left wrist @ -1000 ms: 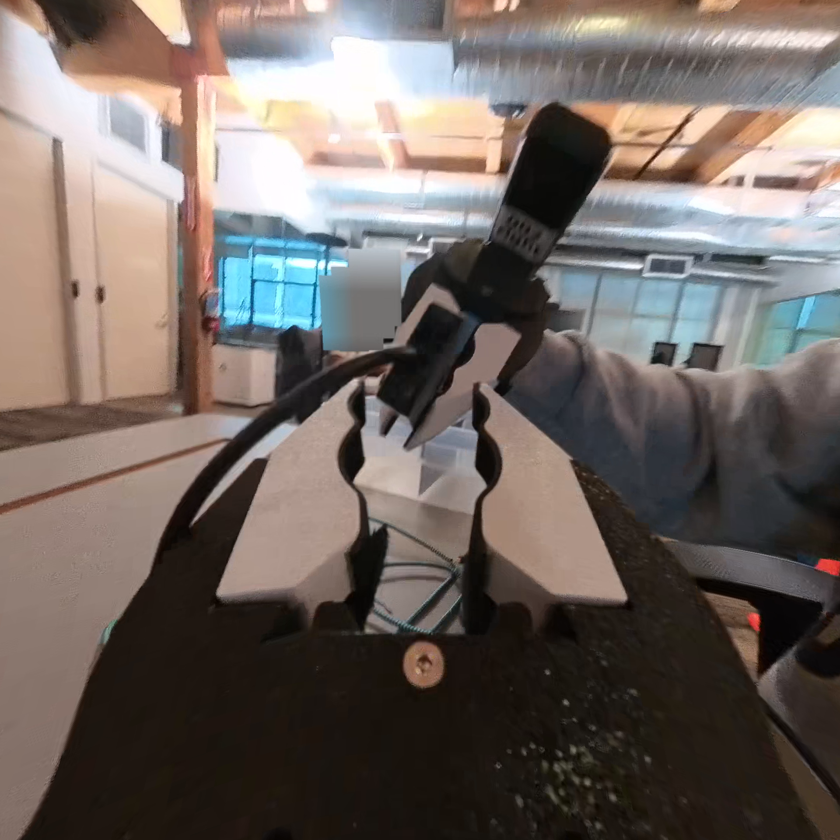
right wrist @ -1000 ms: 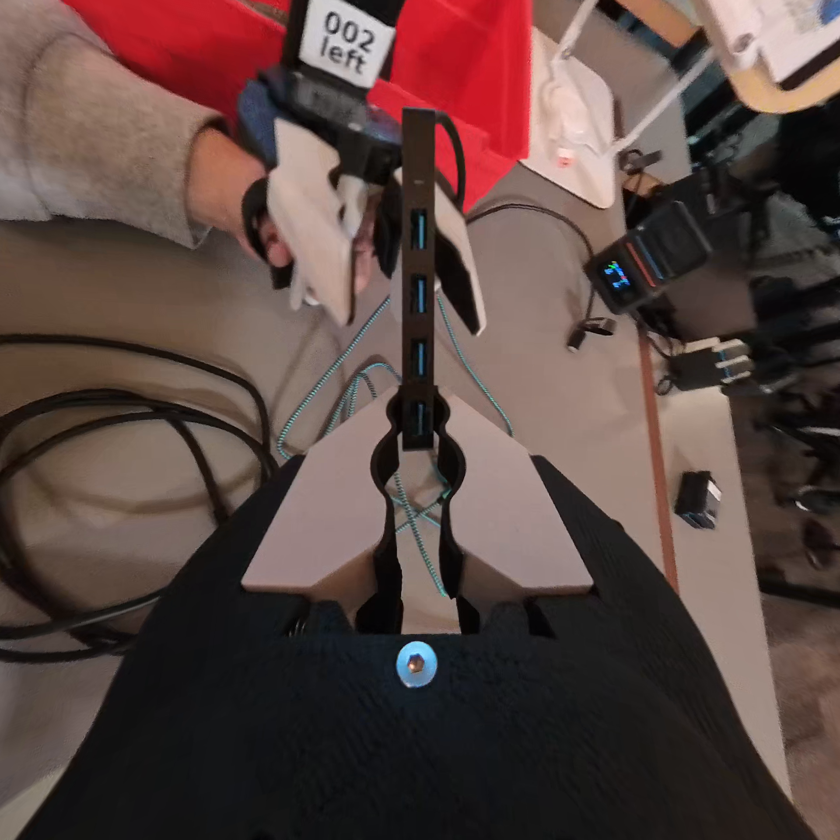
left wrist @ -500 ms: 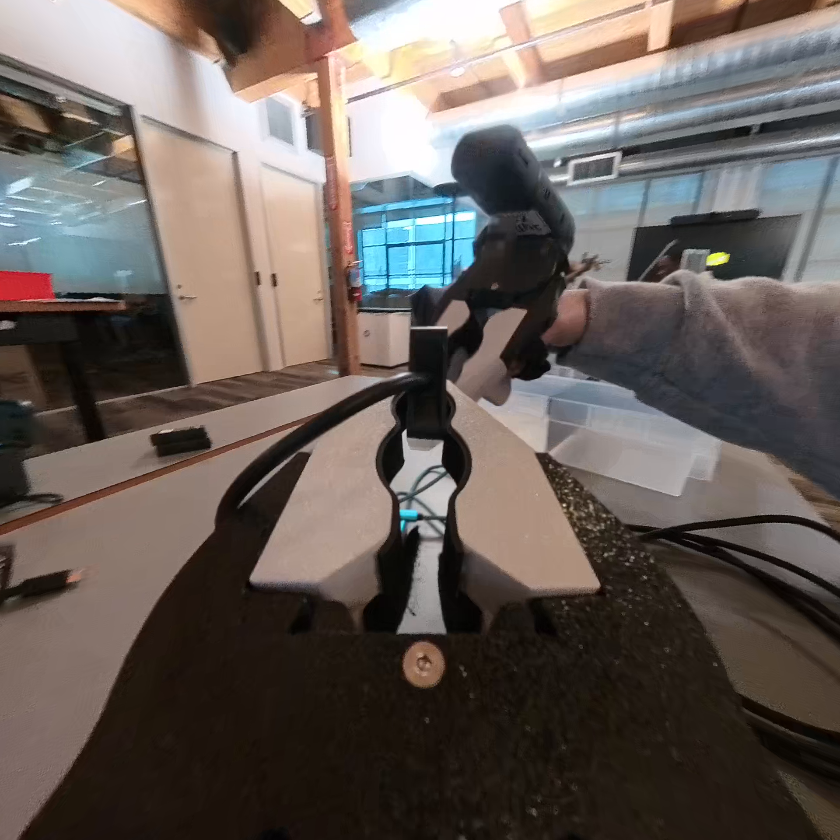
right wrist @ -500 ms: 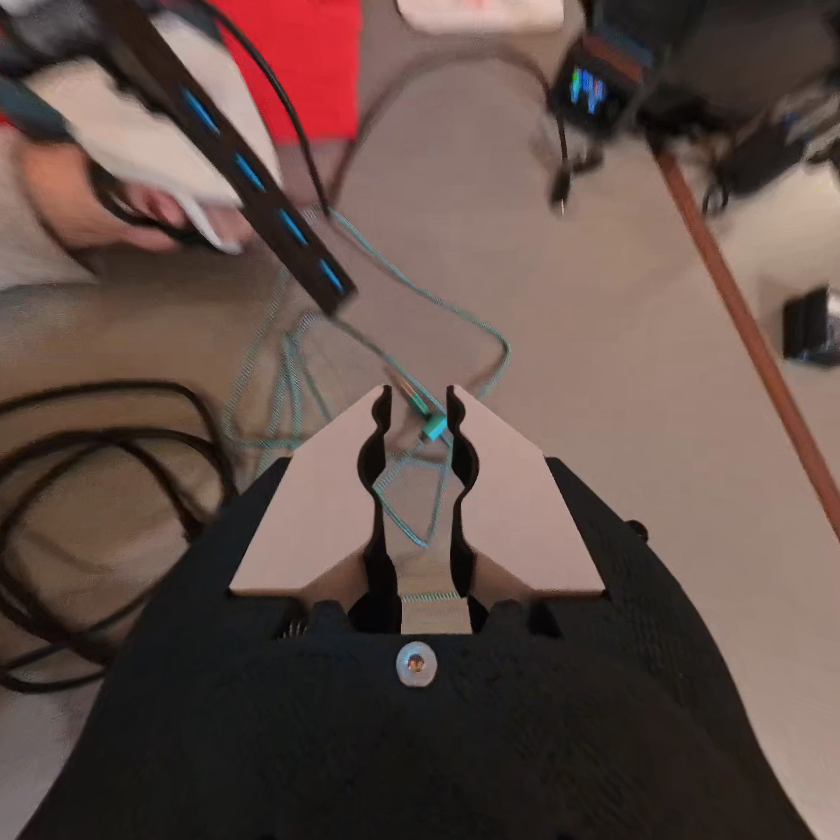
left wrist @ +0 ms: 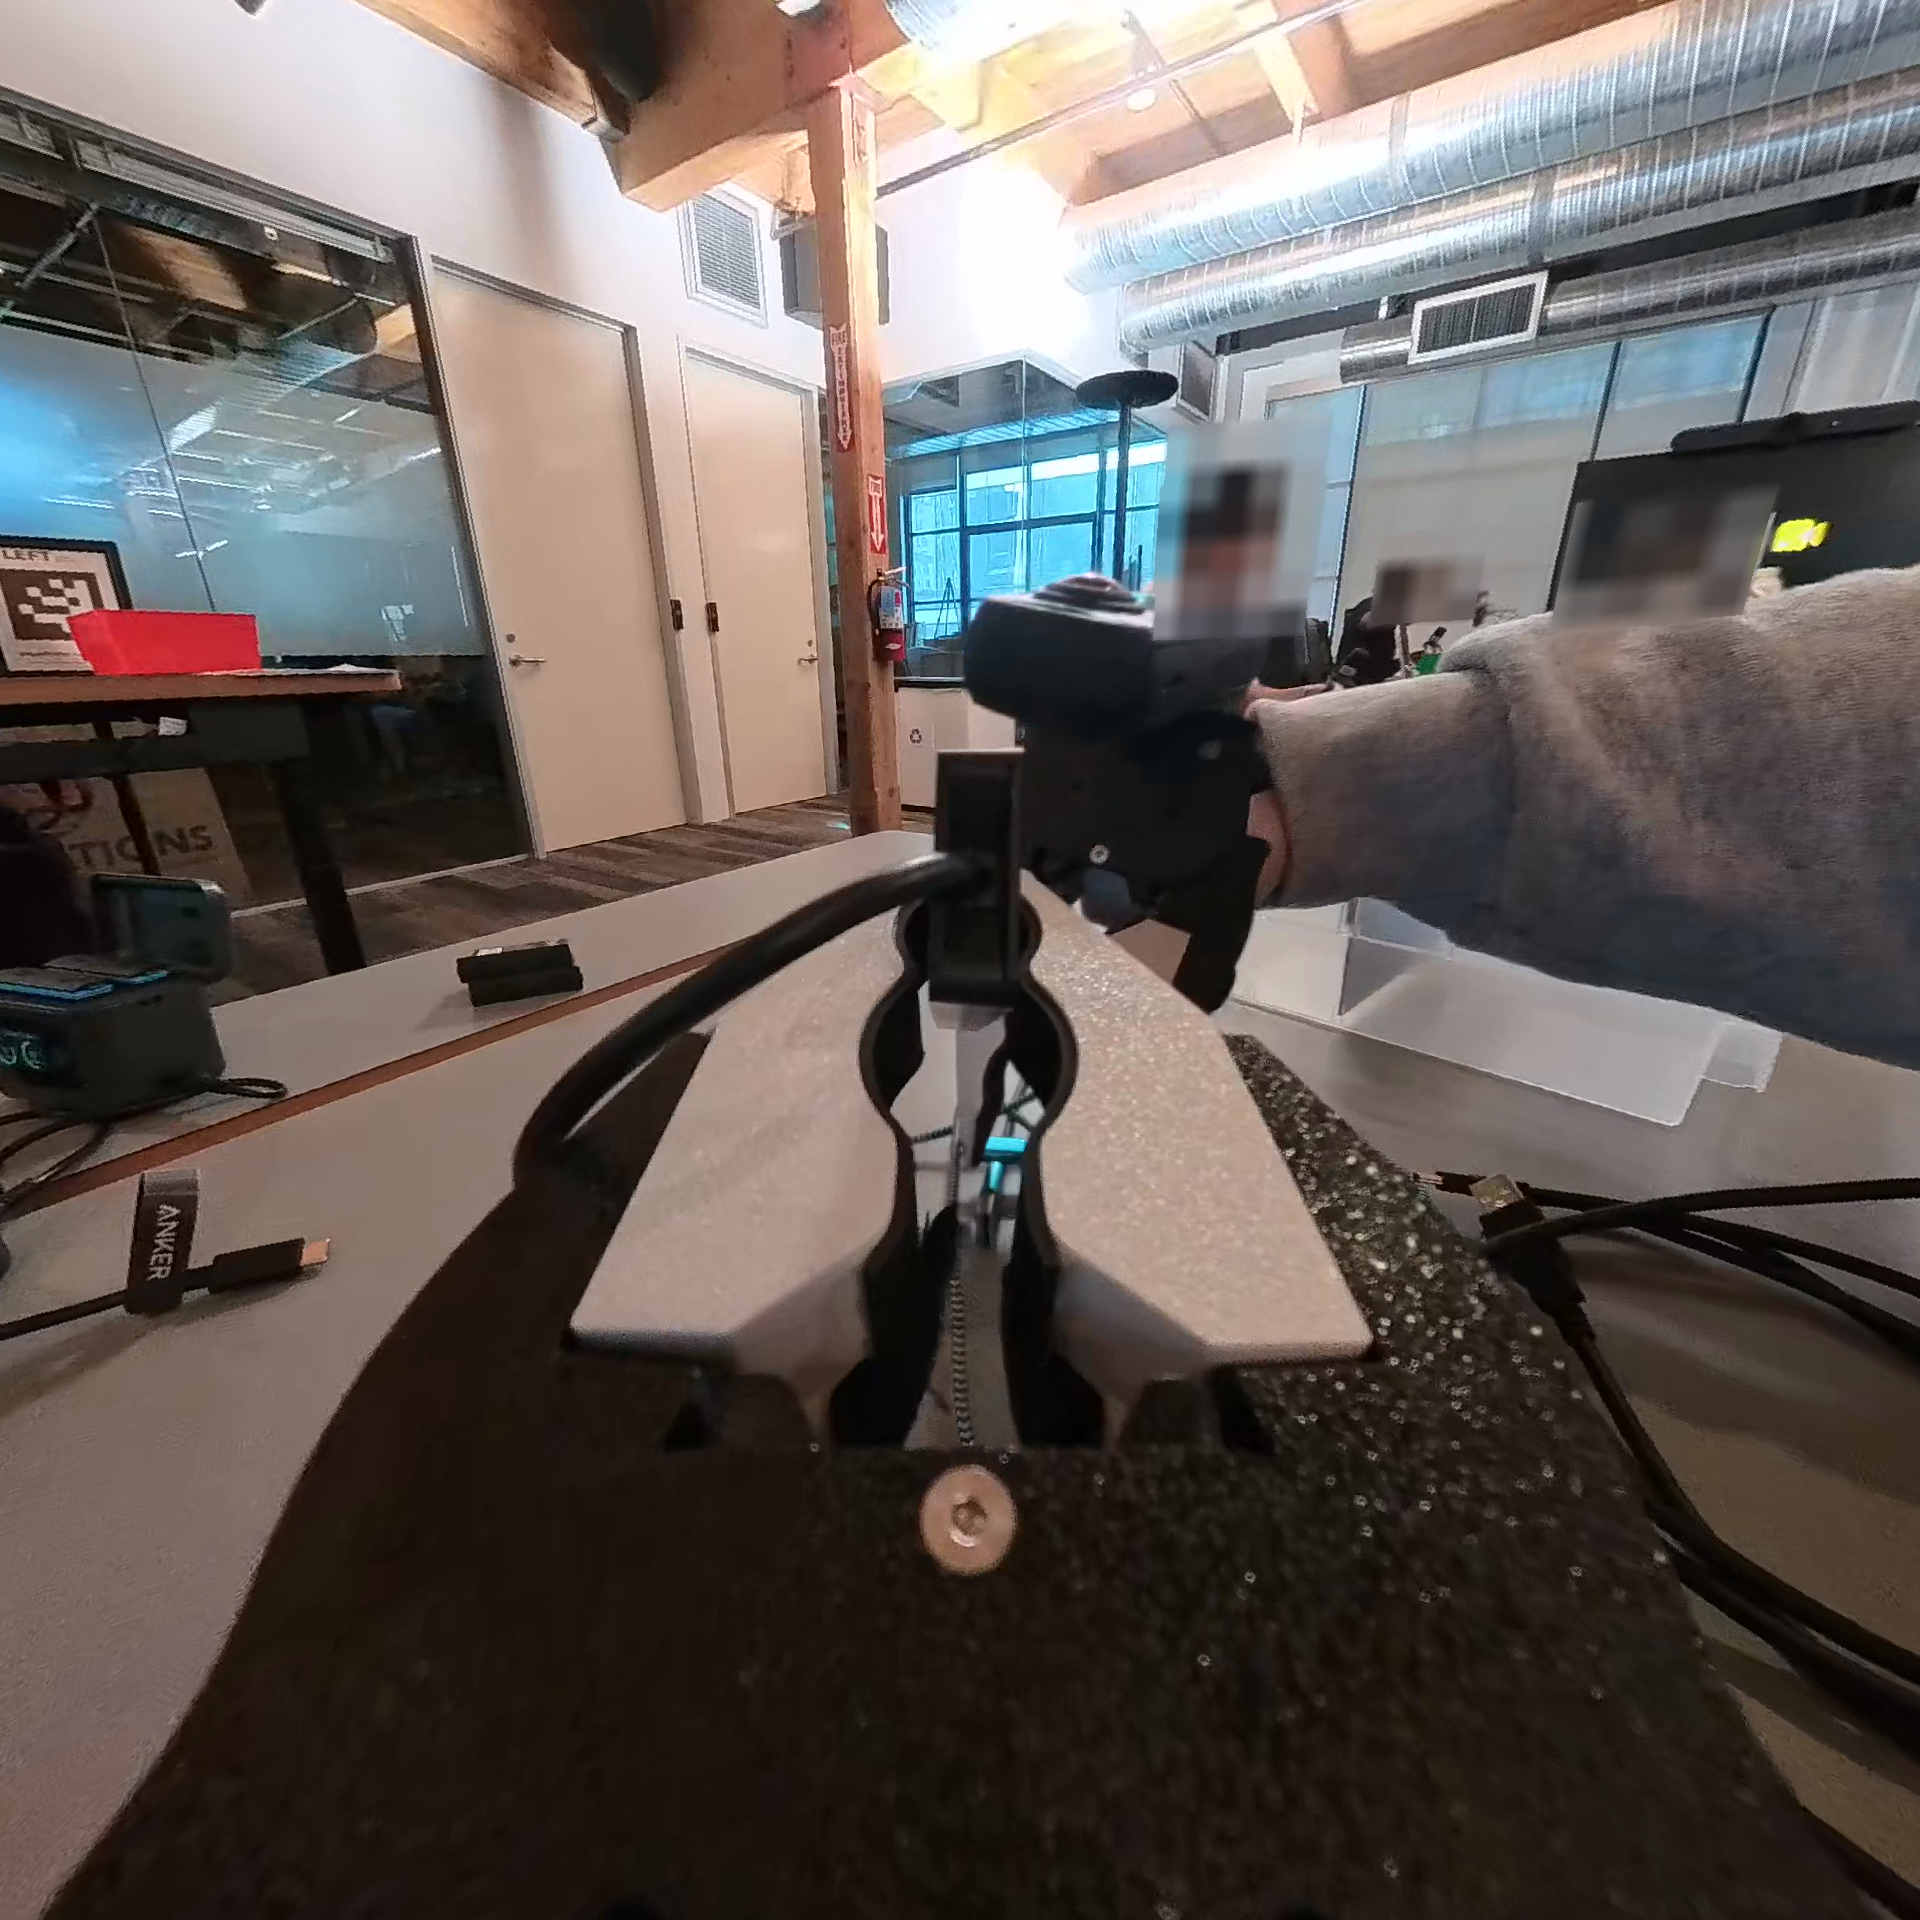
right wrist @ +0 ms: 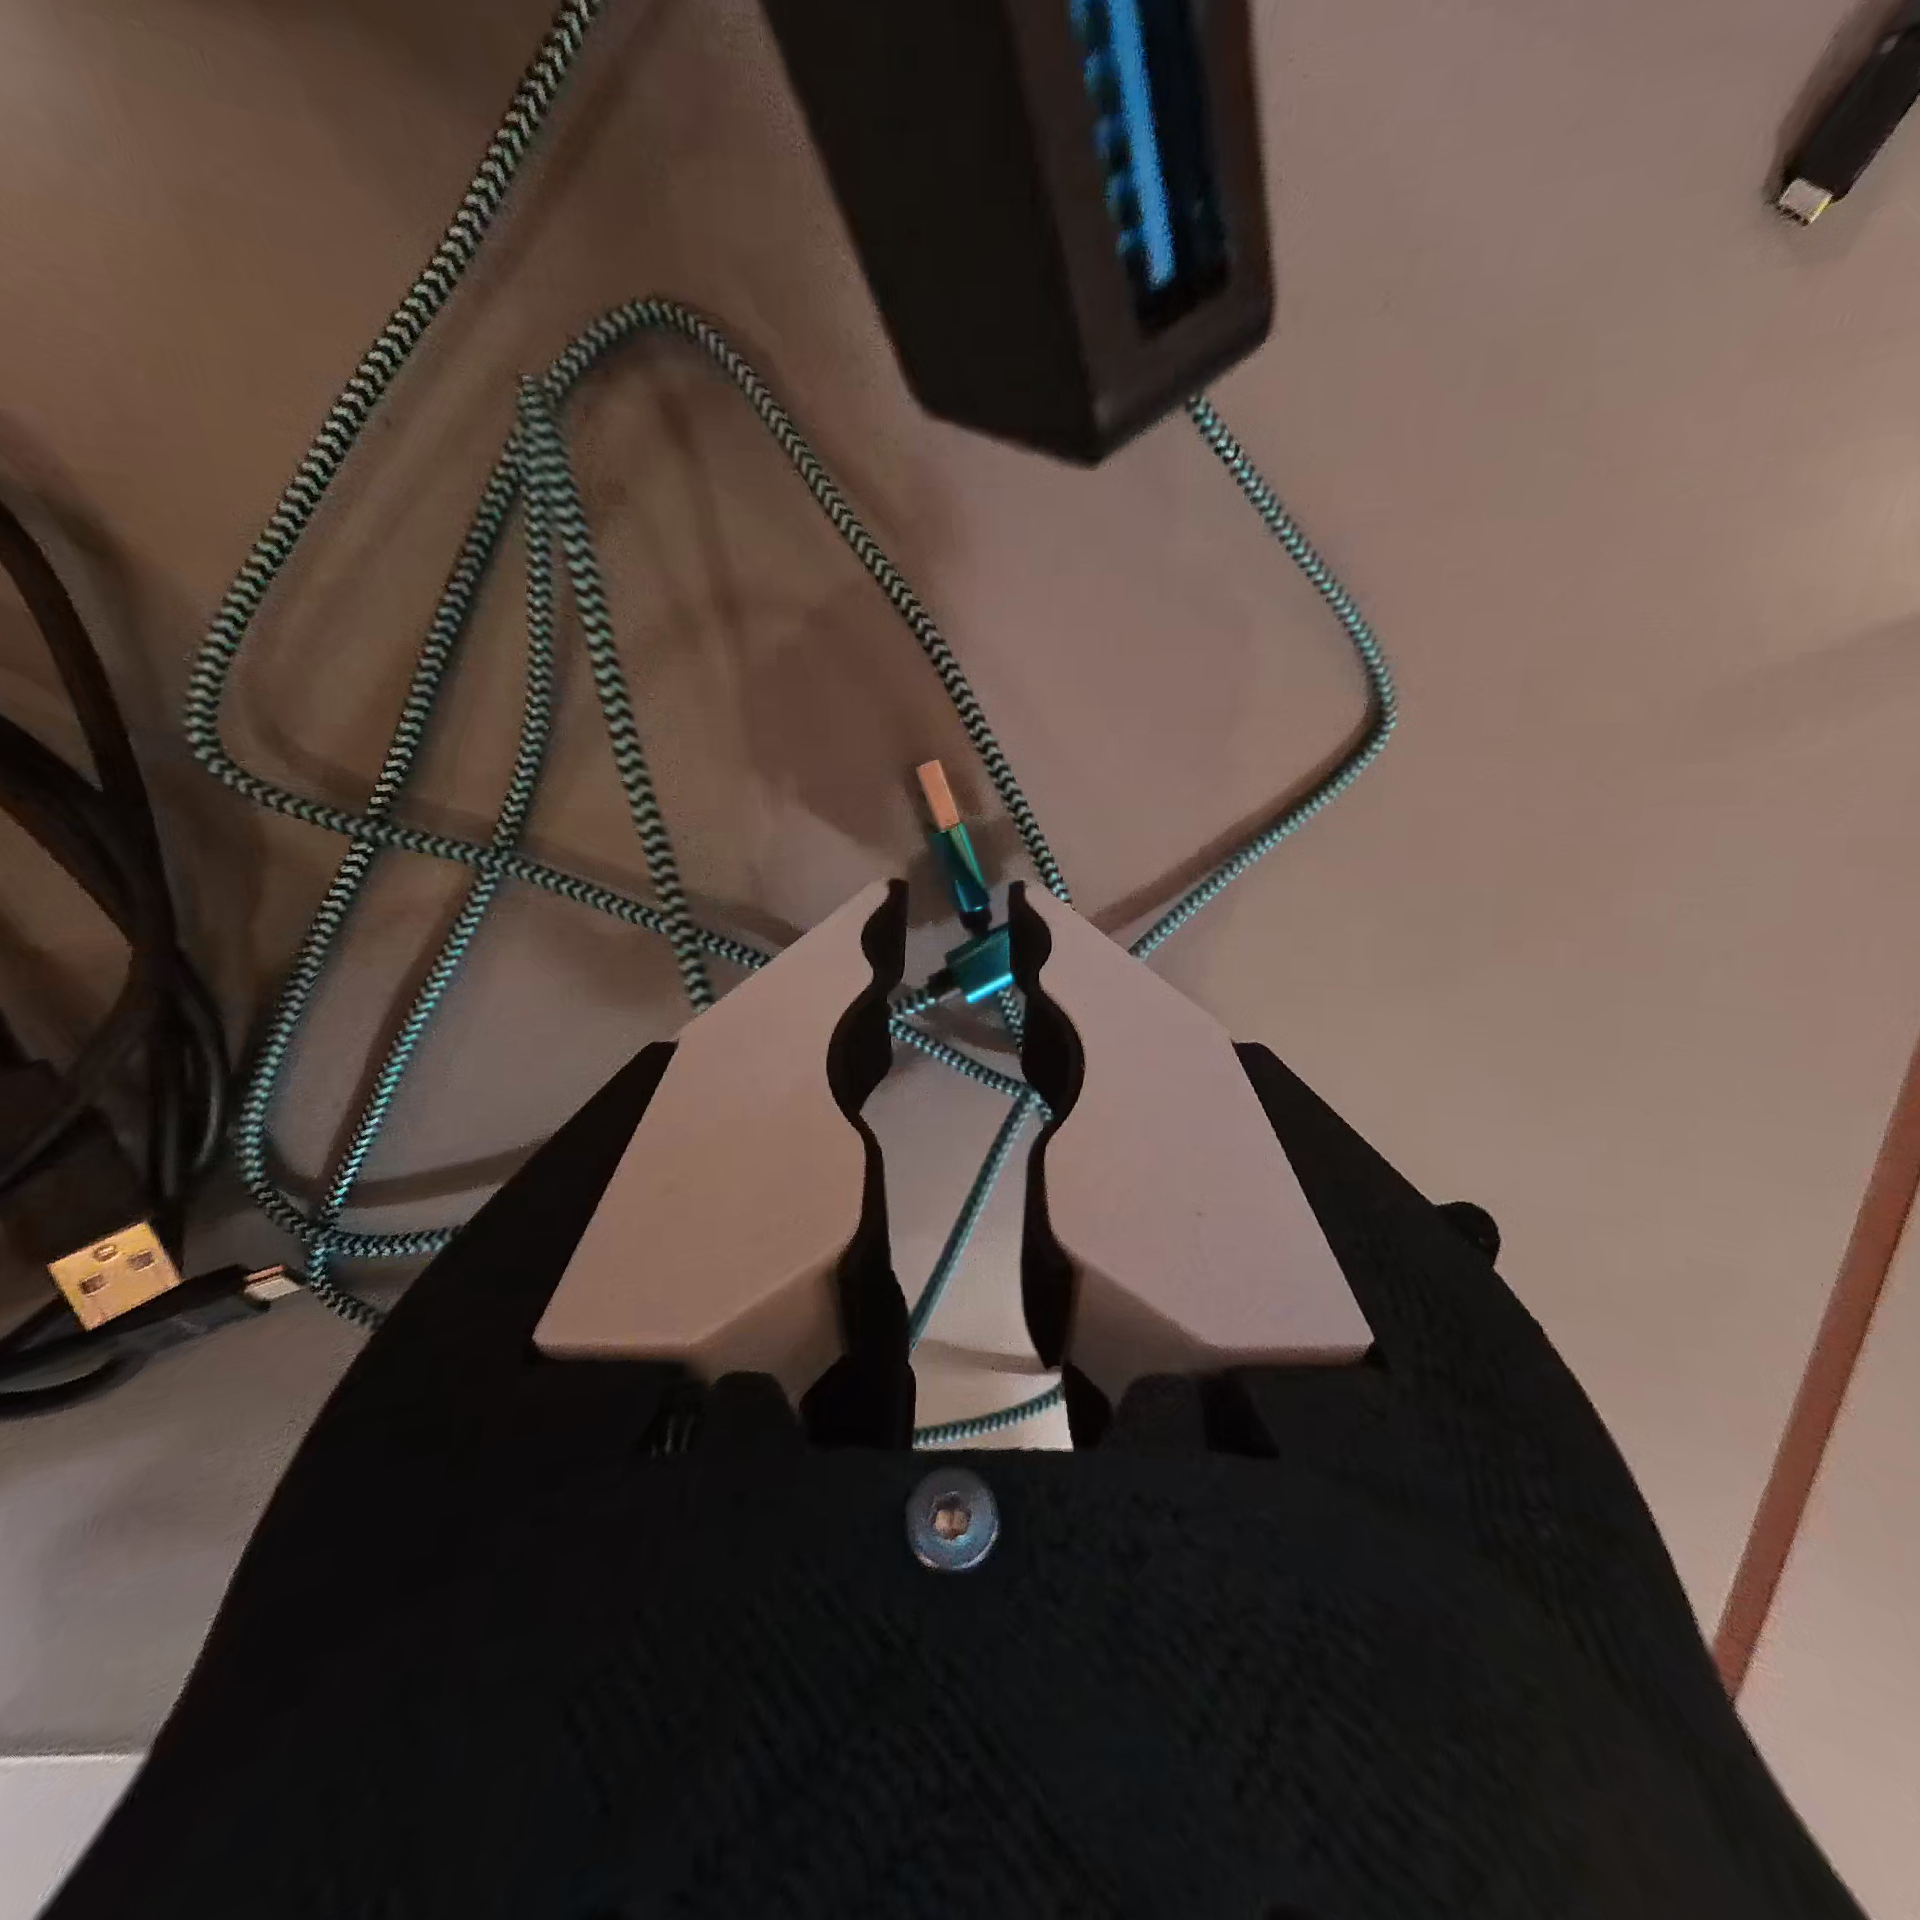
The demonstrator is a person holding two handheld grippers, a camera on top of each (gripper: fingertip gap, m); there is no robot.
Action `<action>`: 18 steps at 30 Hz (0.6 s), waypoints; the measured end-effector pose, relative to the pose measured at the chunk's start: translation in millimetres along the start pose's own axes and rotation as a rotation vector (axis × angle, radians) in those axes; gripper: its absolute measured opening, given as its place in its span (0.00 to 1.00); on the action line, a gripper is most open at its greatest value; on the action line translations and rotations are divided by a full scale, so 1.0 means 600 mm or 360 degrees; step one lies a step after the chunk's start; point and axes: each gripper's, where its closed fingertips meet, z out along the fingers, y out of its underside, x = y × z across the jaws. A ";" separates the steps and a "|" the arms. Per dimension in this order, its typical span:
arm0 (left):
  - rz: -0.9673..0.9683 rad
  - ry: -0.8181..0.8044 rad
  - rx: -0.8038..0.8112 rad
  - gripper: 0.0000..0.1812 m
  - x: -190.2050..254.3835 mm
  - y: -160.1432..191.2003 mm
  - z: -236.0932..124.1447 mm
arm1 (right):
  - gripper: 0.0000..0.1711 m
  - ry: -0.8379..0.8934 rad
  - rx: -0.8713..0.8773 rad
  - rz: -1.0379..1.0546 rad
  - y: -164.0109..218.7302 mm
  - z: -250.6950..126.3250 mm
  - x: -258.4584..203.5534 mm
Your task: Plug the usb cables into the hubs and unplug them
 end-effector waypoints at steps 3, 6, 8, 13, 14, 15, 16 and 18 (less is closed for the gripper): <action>0.0004 0.0014 -0.0006 0.04 0.001 0.002 0.001 | 0.09 -0.0027 -0.0034 -0.0047 0.001 0.009 0.000; 0.0022 0.0035 -0.0013 0.04 0.004 0.003 0.000 | 0.07 -0.0051 -0.0038 -0.0051 -0.004 0.016 -0.001; 0.0041 0.0080 0.0010 0.04 0.012 0.000 0.000 | 0.04 -0.0045 -0.0043 -0.0032 -0.006 0.018 0.000; 0.0181 0.0115 0.0181 0.04 0.029 -0.030 -0.008 | 0.03 0.0104 -0.0072 -0.0016 0.003 -0.012 0.005; 0.0231 0.0121 0.0218 0.04 0.034 -0.038 -0.011 | 0.03 0.0187 -0.0038 -0.0008 0.002 -0.030 0.008; 0.0277 0.0128 0.0241 0.04 0.040 -0.044 -0.012 | 0.03 0.0276 0.0000 -0.0016 0.000 -0.050 0.010; 0.0312 0.0137 0.0263 0.04 0.046 -0.049 -0.014 | 0.03 0.0371 0.0060 -0.0036 -0.005 -0.073 0.010; 0.0369 0.0154 0.0304 0.04 0.057 -0.059 -0.016 | 0.03 0.0581 0.0192 -0.0116 -0.019 -0.123 0.005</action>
